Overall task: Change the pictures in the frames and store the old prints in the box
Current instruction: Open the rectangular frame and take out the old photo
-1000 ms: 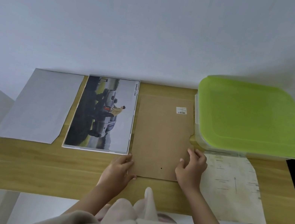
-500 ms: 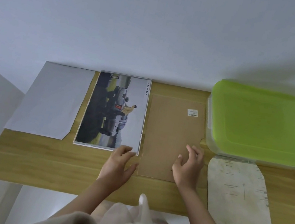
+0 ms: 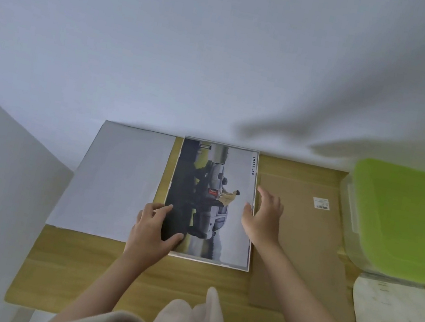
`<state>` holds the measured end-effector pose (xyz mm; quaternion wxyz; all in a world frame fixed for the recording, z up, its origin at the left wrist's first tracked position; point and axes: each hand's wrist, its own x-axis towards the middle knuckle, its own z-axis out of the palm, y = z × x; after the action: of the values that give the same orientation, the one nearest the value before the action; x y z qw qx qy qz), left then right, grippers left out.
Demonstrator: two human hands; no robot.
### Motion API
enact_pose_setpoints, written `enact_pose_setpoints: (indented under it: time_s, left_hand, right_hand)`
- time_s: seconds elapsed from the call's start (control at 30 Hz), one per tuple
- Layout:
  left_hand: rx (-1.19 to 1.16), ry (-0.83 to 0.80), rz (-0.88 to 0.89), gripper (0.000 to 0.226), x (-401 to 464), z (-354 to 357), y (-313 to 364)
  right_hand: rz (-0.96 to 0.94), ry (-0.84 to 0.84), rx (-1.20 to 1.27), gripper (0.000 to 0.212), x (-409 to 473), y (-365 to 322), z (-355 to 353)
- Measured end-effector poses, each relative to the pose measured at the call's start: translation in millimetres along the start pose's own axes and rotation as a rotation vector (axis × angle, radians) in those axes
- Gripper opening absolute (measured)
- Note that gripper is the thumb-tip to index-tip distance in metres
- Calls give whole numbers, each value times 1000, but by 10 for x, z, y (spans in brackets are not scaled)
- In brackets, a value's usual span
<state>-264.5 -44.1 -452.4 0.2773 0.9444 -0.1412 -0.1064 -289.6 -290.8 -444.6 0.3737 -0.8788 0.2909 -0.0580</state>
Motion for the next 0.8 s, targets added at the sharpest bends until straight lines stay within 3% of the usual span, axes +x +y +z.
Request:
enact_pose_setpoints:
  time_s: [0.27,0.47,0.63,0.8]
  left_hand:
    - [47,-351,80,113,335,-138,-291]
    - [79,-351,107,112,328,-136,-345]
    - [70,-349,102,111,340,-147,-358]
    - [73,-351,112,110,355,-150,-369]
  right_hand:
    - [141,-172,-158,65,685,-338,178]
    - [199,-269,-281,91,1030,-412,156]
    - [228,-317,-236,111,1172,-370,157]
    - [232,-283,-226,116,1199,-342,208]
